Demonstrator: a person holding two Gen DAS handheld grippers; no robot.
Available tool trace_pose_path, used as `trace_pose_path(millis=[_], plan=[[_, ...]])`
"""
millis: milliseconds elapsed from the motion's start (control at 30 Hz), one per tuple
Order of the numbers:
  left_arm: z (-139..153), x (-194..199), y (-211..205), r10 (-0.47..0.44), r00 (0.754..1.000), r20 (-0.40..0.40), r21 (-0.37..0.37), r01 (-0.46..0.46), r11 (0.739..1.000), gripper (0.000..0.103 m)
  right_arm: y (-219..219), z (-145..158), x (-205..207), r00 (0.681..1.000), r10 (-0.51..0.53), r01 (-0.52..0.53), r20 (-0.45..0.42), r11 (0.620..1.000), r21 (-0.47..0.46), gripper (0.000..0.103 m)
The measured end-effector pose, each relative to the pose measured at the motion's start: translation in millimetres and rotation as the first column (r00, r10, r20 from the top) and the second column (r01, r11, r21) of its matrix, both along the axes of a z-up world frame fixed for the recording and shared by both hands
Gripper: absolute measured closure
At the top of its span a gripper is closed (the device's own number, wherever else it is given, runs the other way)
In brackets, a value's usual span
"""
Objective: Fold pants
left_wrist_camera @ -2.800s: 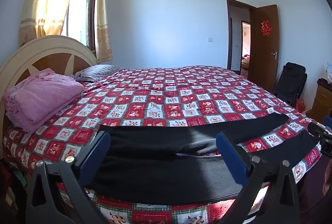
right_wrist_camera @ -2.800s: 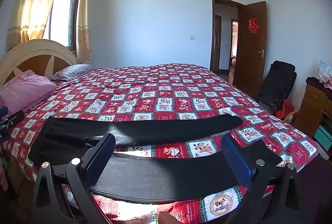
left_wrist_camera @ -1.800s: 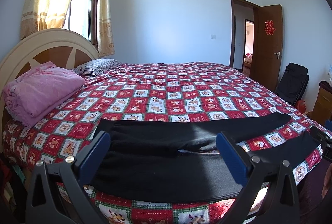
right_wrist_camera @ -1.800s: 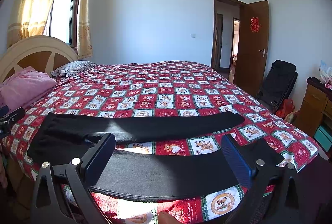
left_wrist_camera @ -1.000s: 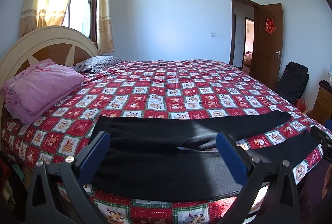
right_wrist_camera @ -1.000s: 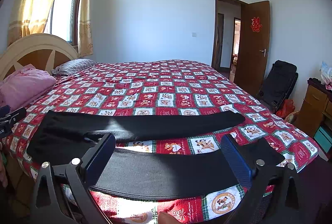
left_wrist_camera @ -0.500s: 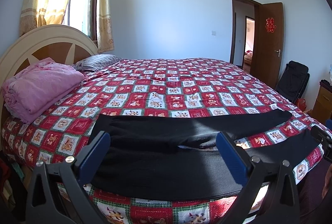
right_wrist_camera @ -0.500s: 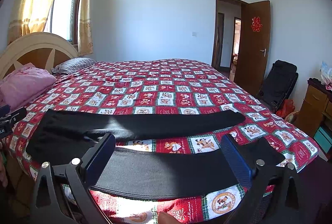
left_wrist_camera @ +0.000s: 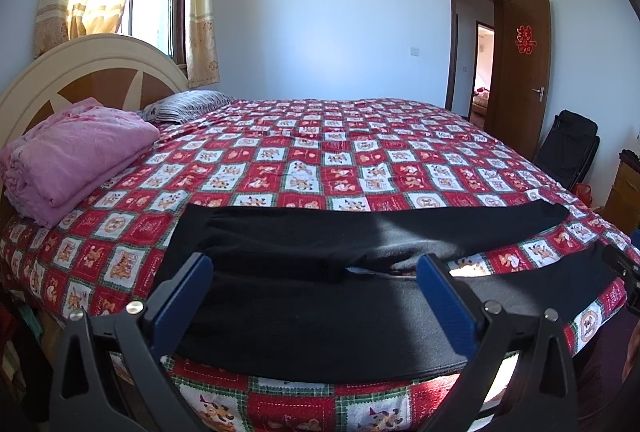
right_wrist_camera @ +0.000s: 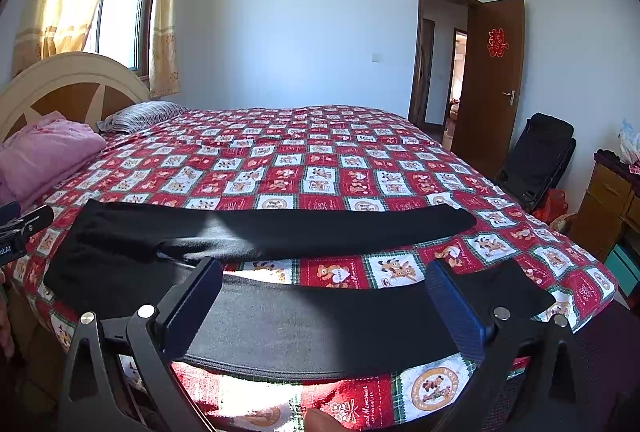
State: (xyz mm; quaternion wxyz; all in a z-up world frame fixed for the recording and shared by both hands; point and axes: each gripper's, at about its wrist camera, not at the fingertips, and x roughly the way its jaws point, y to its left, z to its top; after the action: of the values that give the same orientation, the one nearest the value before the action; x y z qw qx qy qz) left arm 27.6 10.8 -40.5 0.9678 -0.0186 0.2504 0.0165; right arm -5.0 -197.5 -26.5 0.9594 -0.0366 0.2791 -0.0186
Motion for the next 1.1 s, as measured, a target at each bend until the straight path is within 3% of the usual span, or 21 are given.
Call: trace_pose_path(millis=[167, 367, 500, 533, 667, 933, 1000, 1033, 1100], plan=[[-13.4, 27.7, 24.6, 0.022, 1.0, 0.001, 0.047, -0.022, 0.999, 0.0, -3.3, -17.6, 13.7, 0.998, 0.051, -0.051, -0.024, 0.999, -0.005, 0.001], [-33.3, 90.2, 102.8, 0.137, 0.99, -0.036, 0.181, -0.128, 0.975, 0.0, -38.1, -48.9, 41.1, 0.996, -0.007, 0.018, -0.092, 0.994, 0.112, 0.001], [-43.3, 131.0, 147.5, 0.172, 0.983, -0.065, 0.198, -0.156, 0.968, 0.0, -52.0, -65.6, 54.2, 0.993, -0.045, 0.059, -0.11, 0.991, 0.121, 0.002], [-45.6, 139.9, 154.7, 0.162, 0.984, -0.075, 0.183, -0.146, 0.972, 0.0, -54.7, -69.7, 59.0, 0.992, -0.047, 0.06, -0.117, 0.992, 0.112, 0.005], [-65.9, 179.9, 174.0, 0.117, 0.981, -0.154, 0.113, -0.1, 0.989, 0.0, -63.9, -79.4, 82.5, 0.983, -0.037, 0.056, -0.18, 0.993, 0.102, 0.034], [-105.9, 233.7, 195.4, 0.085, 0.955, -0.284, 0.045, -0.075, 0.996, 0.027, -83.3, -86.5, 121.8, 0.971, -0.083, 0.102, -0.225, 0.992, 0.076, 0.036], [-110.7, 240.9, 200.4, 0.076, 0.951, -0.3, 0.024, -0.072, 0.997, 0.038, -89.2, -89.3, 131.0, 0.967, -0.098, 0.118, -0.237, 0.99, 0.074, 0.036], [-112.8, 243.3, 201.8, 0.06, 0.95, -0.307, 0.009, -0.06, 0.998, 0.04, -93.0, -90.4, 135.8, 0.966, -0.101, 0.122, -0.24, 0.99, 0.075, 0.04], [-117.5, 247.4, 204.2, 0.025, 0.946, -0.322, -0.02, -0.033, 0.999, 0.059, -102.2, -91.8, 147.4, 0.962, -0.11, 0.132, -0.25, 0.988, 0.074, 0.047]])
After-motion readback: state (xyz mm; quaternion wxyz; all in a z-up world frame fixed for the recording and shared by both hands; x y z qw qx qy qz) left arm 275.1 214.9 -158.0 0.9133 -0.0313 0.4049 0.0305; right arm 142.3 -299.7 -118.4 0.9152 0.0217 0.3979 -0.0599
